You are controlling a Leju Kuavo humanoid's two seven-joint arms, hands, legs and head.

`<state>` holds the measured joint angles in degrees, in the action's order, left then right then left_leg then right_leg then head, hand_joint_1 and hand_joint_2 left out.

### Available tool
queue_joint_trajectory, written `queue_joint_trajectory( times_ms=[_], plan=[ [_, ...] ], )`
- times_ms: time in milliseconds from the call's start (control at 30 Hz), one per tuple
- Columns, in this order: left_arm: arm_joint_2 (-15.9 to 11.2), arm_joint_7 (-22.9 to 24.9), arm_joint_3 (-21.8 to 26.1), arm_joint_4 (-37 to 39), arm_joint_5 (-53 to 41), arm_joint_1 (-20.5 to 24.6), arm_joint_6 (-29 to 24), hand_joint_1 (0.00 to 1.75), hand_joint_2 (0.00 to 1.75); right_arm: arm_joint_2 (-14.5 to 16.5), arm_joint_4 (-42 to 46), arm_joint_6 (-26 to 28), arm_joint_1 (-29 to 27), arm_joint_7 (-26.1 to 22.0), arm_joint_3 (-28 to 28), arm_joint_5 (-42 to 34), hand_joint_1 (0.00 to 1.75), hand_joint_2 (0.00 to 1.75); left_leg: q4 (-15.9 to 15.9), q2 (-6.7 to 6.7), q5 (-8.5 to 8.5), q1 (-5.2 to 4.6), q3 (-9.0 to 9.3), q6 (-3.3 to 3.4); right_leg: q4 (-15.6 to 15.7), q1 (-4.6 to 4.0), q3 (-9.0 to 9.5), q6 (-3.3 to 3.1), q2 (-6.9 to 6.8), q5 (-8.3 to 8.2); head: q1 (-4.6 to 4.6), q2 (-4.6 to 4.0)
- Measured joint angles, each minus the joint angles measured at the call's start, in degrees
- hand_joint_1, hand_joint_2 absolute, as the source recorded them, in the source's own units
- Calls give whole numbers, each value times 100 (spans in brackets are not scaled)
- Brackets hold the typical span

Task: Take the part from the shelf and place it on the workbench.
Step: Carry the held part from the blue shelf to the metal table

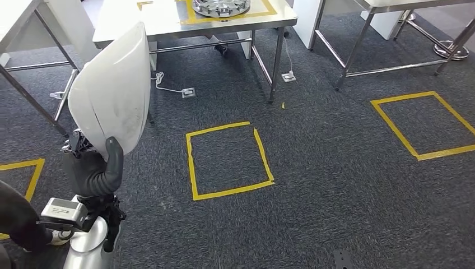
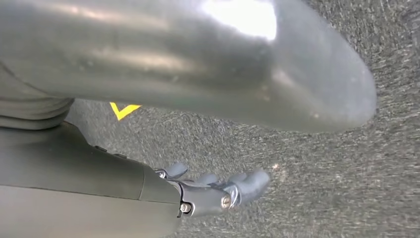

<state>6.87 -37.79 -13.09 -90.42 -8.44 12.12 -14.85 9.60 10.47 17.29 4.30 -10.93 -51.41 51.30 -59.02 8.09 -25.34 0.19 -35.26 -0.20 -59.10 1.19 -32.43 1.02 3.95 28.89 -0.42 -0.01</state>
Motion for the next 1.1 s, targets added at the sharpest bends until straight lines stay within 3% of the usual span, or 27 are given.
queue_joint_trajectory(
  times_ms=[33, 67, 100, 167, 233, 267, 300, 367, 433, 533, 600, 633, 700, 733, 767, 800, 833, 867, 900, 967, 1100],
  plan=[
    [-5, -2, -5, -6, 0, -3, -39, 175, 175, 5, 0, -10, 3, -30, -2, -4, 0, 0, 18, 46, 18, 9, -19, -40, 17, 7, 14, -41, -79, -19, 2, 0],
    [-10, -8, -6, -18, 0, -4, -88, 175, 175, 8, 0, -24, 7, -60, -3, -7, 0, 0, -14, -19, -3, 1, -48, -72, 40, 15, 31, -90, -149, -38, -7, 0],
    [-13, -14, -7, -33, -6, 2, -148, 175, 175, 10, 0, -39, 7, -93, -4, -6, 0, 0, -140, -167, -84, -10, -117, -100, 64, 23, 46, -134, -218, -55, -27, 1],
    [-13, -24, -12, -59, -36, 13, -285, 175, 175, 8, 0, -76, -3, -176, -15, -29, 0, 0, -752, -581, -425, -20, -399, -144, 88, 11, 53, -196, -347, -62, -66, 1],
    [-11, -29, -16, -63, -53, 4, -379, 175, 175, 6, 0, -119, -15, -278, -49, -92, 0, 0, -1466, -753, -719, 4, -719, -181, 86, -9, 51, -212, -469, -53, -75, 1],
    [-13, -36, -20, -64, -42, -4, -396, 175, 175, 5, 0, -141, -14, -317, -72, -122, 0, 0, -1594, -772, -727, 14, -765, -190, 85, -13, 53, -214, -518, -50, -77, 1],
    [-15, -45, -26, -69, -23, -9, -400, 175, 175, 4, 0, -155, -10, -345, -94, -144, 0, 0, -1495, -778, -629, 21, -694, -192, 83, -15, 57, -211, -557, -46, -77, 1],
    [-19, -62, -41, -96, 45, -6, -372, 175, 175, 4, 0, -168, 1, -361, -126, -158, 0, 0, -725, -812, -290, 22, -263, -160, 80, -16, 78, -190, -606, -30, -77, 1],
    [-22, -65, -53, -126, 114, 7, -327, 175, 175, 4, 0, -165, 8, -356, -140, -169, 0, 0, -76, -856, -136, -3, 101, -91, 70, -33, 86, -137, -629, -8, -74, 1],
    [-35, -59, -57, -143, 172, 16, -290, 175, 175, 4, 1, -163, 12, -348, -169, -202, 0, 0, 56, -846, -152, -24, 177, 21, 91, -45, 92, -33, -642, -7, -68, 1],
    [-41, -60, -62, -155, 185, 31, -277, 175, 175, 4, 2, -167, 18, -341, -185, -208, 0, 0, 107, -827, -137, -1, 214, 98, -36, -31, 40, 36, -570, 73, -60, 1],
    [-41, -61, -70, -160, 188, 42, -274, 175, 175, 4, 2, -169, 21, -335, -187, -208, 0, 0, 133, -822, -135, 15, 235, 135, -257, -24, -72, 65, -515, 183, -47, 1],
    [-43, -61, -90, -152, 195, 58, -267, 175, 175, -1, 2, -170, 16, -303, -195, -211, 0, 0, 138, -807, -165, 19, 246, 182, -1005, -17, -486, 107, -438, 479, -23, 1],
    [-44, -61, -98, -144, 196, 57, -264, 175, 175, -3, 2, -171, 8, -282, -203, -213, 0, 0, 132, -792, -181, 19, 253, 190, -1354, -14, -701, 123, -429, 569, -16, 1],
    [-45, -61, -104, -132, 199, 55, -262, 175, 175, -4, 1, -173, -2, -259, -215, -215, 0, 0, 125, -772, -202, 20, 268, 189, -1542, -9, -846, 134, -427, 557, -14, 1],
    [-45, -61, -107, -120, 203, 54, -257, 175, 175, -4, 1, -175, -10, -244, -227, -217, 0, 0, 115, -748, -228, 24, 293, 177, -1497, -1, -877, 139, -427, 426, -11, 1],
    [-45, -61, -110, -111, 207, 54, -252, 175, 175, -4, 1, -178, -14, -235, -236, -218, 0, 0, 103, -728, -264, 31, 329, 158, -1222, 10, -786, 143, -427, 200, -9, 1],
    [-45, -61, -114, -105, 214, 54, -246, 175, 175, -4, 1, -181, -16, -231, -243, -222, 0, 0, 89, -713, -310, 36, 361, 131, -813, 24, -621, 146, -426, -38, -7, 1],
    [-45, -62, -121, -103, 220, 57, -241, 175, 175, -2, 1, -188, -14, -232, -251, -229, 0, 0, 68, -699, -365, 31, 382, 97, -424, 23, -444, 141, -419, -171, -2, 1],
    [-46, -61, -137, -97, 228, 63, -235, 175, 175, 4, 0, -208, -8, -237, -269, -249, 0, 0, 59, -679, -467, 10, 403, 29, -15, 14, -231, 89, -410, -194, 1, 1],
    [-46, -64, -153, -100, 229, 76, -226, 175, 175, 13, 0, -246, -14, -258, -283, -260, 0, 0, 7, -697, -580, 24, 500, -99, 37, 10, -61, -108, -407, -53, -15, 1]
  ],
)
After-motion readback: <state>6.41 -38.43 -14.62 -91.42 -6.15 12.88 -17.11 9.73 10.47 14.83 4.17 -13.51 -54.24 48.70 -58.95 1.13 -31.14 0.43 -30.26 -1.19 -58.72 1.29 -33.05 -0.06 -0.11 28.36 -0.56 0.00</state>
